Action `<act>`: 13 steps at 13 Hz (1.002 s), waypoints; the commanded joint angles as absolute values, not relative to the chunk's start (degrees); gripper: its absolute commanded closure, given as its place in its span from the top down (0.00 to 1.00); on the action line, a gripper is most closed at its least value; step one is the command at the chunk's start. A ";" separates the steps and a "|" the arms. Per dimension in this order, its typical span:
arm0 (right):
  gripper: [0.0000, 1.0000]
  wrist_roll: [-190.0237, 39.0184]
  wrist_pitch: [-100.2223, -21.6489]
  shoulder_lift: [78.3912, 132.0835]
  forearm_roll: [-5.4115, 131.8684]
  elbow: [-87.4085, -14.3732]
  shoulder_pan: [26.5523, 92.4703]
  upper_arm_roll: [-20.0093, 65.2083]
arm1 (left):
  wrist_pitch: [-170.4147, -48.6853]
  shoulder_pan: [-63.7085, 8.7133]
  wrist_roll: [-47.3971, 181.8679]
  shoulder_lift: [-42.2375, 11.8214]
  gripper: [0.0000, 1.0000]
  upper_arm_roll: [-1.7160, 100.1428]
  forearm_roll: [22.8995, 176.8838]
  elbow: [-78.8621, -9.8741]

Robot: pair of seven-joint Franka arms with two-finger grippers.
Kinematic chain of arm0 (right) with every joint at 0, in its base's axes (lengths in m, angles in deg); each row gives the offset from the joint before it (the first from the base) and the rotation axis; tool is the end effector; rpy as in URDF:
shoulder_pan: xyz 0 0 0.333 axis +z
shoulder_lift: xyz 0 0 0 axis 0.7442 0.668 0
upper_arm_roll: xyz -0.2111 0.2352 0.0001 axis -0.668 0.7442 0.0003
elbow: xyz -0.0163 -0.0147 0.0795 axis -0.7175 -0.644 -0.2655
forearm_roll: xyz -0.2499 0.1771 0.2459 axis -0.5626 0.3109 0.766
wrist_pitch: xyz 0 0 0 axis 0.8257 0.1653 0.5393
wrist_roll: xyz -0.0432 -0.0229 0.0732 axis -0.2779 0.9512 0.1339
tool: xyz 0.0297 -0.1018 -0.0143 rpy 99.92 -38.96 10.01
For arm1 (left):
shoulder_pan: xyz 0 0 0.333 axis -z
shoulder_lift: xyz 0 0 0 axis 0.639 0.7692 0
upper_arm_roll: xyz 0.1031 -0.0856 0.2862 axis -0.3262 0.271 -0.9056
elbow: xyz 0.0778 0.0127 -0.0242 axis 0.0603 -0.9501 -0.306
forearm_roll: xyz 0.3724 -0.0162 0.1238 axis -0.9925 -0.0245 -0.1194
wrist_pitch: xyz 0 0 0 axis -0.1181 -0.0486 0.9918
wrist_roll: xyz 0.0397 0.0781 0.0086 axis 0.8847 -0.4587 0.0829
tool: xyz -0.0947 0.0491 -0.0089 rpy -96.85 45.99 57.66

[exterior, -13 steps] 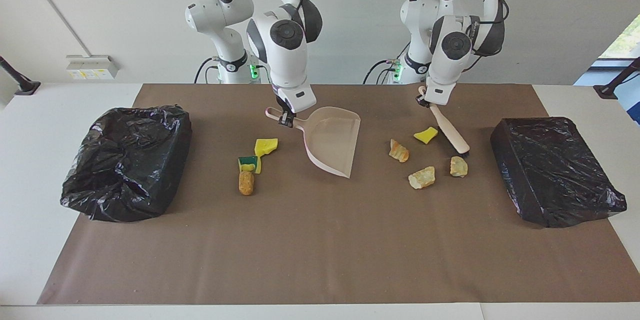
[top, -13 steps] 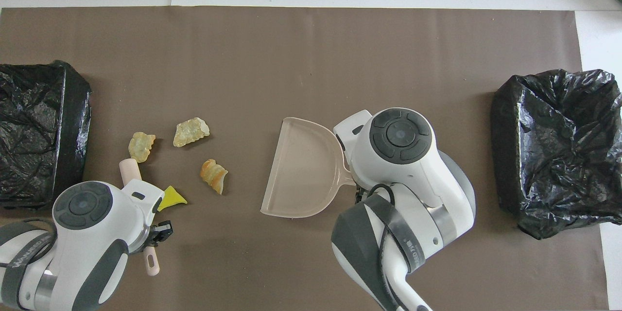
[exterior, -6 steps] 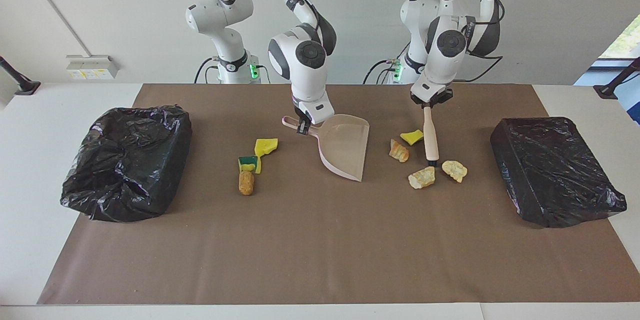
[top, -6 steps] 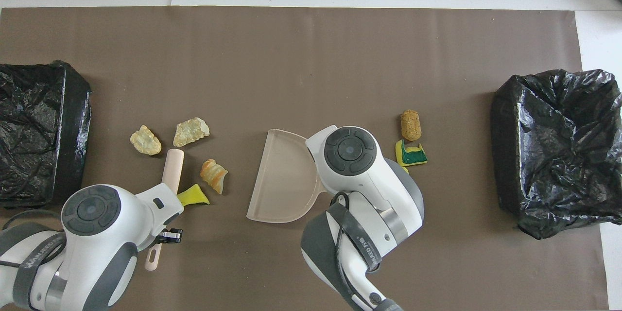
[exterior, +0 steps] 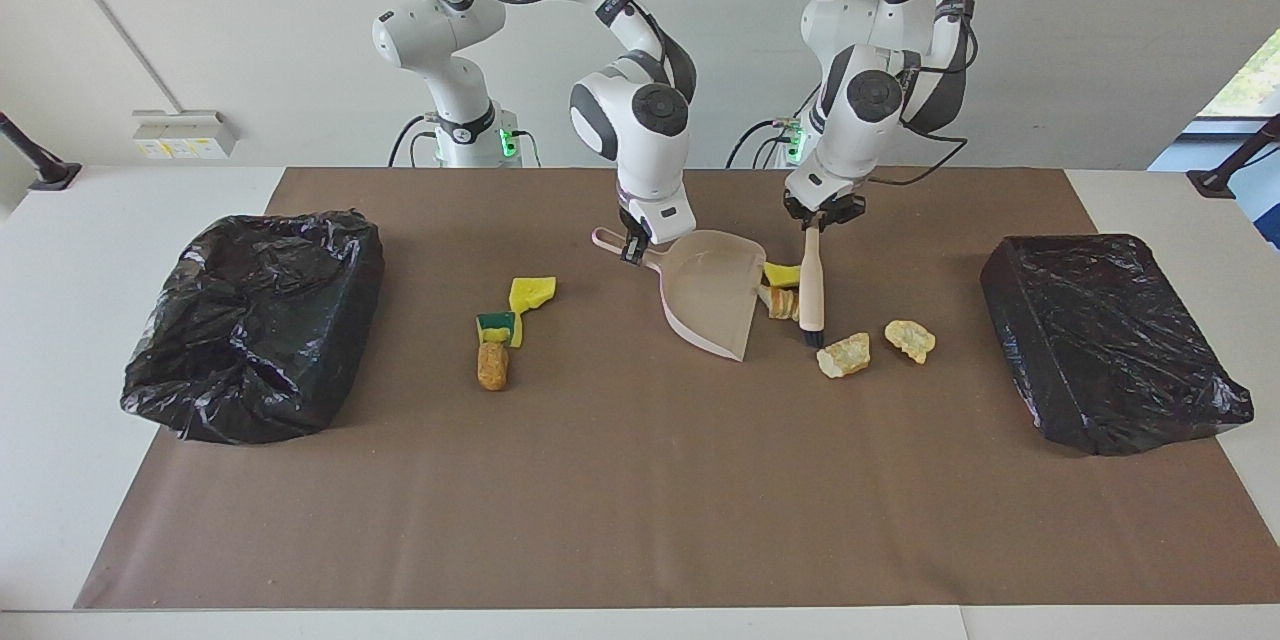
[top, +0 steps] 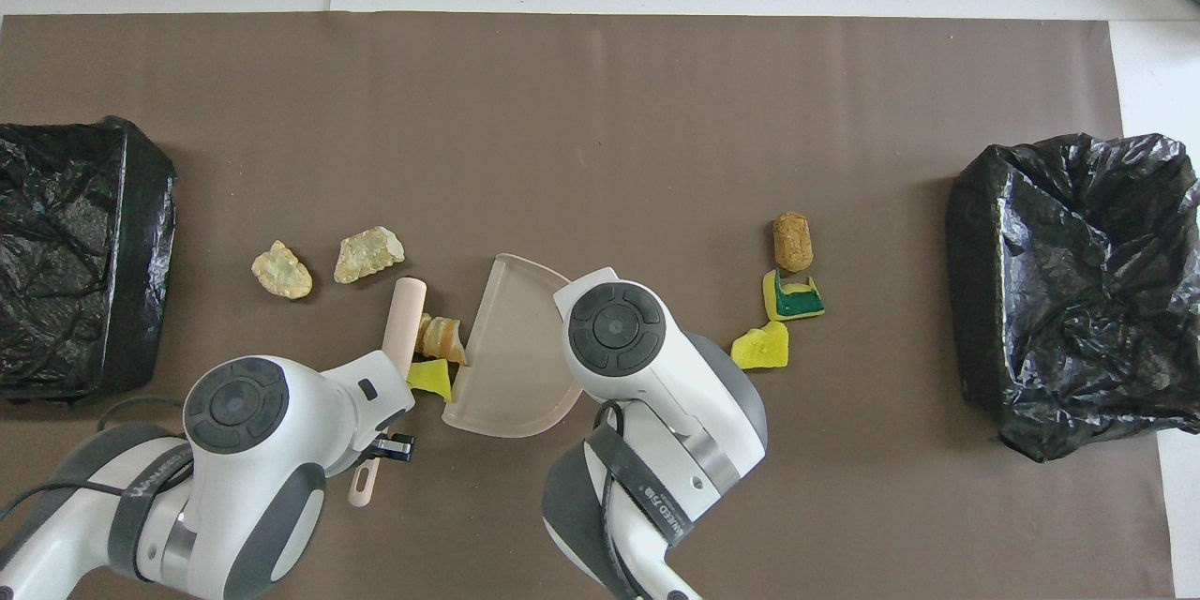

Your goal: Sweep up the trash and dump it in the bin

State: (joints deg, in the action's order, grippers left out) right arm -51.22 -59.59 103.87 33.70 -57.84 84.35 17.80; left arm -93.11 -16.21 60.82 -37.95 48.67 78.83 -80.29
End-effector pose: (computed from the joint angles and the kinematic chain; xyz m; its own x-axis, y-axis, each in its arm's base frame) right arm 0.4614 0.3693 0.3530 0.3271 0.9386 -0.1101 0.9359 -0.3378 -0.0999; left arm 0.3737 -0.1853 0.3410 0.9516 -0.2446 -0.1863 -0.2461 -0.9691 0.0152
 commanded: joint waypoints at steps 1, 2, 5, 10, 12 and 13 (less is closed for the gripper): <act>0.00 -51.42 -60.15 103.96 34.22 -58.32 83.94 18.30 | -93.51 -11.95 59.44 -36.08 0.00 48.29 83.26 -78.52; 0.00 -51.42 -60.06 103.96 34.22 -58.32 83.95 18.30 | -93.25 -9.42 59.87 -35.99 0.00 48.21 83.72 -77.82; 0.00 -51.51 -60.06 103.96 34.22 -58.23 83.95 18.30 | -90.09 -6.06 60.32 -35.38 0.00 48.21 85.03 -74.23; 0.00 -51.42 -59.97 104.05 34.22 -58.06 83.95 18.30 | -84.99 -11.38 59.27 -35.46 0.00 47.68 84.96 -68.51; 0.00 -51.51 -60.23 104.22 34.22 -57.80 83.95 18.30 | -82.53 -14.92 55.24 -35.29 0.00 47.59 84.42 -66.22; 0.00 -51.42 -60.06 104.22 34.22 -57.71 83.95 18.30 | -82.87 -17.45 54.61 -35.03 0.00 47.68 82.77 -65.78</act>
State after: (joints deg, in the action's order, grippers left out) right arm -51.22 -59.59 103.89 33.70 -57.83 84.35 17.80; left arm -84.91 -13.95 56.74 -36.14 47.39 84.47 -68.26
